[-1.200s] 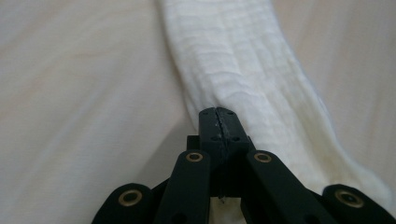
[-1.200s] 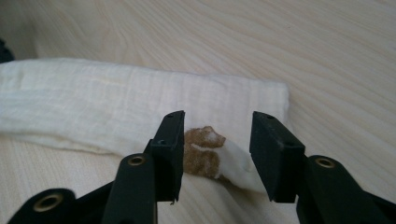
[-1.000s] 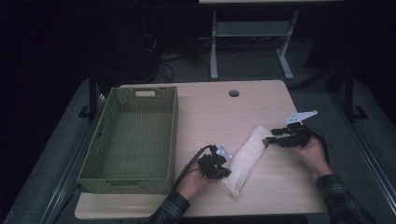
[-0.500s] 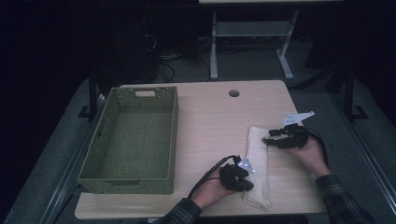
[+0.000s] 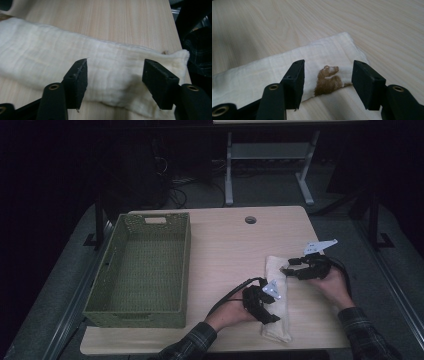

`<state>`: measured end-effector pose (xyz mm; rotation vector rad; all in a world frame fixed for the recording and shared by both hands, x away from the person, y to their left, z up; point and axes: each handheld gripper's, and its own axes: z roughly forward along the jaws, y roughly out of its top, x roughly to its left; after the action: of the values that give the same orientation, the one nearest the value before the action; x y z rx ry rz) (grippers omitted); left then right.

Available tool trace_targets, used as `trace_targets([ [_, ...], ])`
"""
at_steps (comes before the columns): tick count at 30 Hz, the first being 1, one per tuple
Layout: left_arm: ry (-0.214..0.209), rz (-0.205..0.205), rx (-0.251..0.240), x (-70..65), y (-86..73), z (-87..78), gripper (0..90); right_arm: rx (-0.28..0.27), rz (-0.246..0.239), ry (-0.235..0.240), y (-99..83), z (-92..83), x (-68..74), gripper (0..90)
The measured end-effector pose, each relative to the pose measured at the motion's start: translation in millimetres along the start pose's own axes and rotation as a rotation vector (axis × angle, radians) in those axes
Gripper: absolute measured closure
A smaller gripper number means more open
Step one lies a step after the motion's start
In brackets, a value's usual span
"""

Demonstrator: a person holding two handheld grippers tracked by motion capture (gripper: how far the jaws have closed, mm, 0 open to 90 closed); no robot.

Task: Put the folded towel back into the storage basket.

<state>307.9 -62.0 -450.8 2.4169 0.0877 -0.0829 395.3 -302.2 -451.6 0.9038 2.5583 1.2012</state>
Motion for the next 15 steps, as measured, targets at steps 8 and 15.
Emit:
trace_targets([
  [8,0.017,0.01,0.009,6.6,-2.0,9.9,24.7,0.001,-0.007,-0.004,-0.6,0.2,-0.8,43.0],
  [15,0.04,0.05,0.032,7.7,-4.9,13.3,27.1,0.006,-0.015,-0.004,-0.6,0.7,0.0,43.0],
])
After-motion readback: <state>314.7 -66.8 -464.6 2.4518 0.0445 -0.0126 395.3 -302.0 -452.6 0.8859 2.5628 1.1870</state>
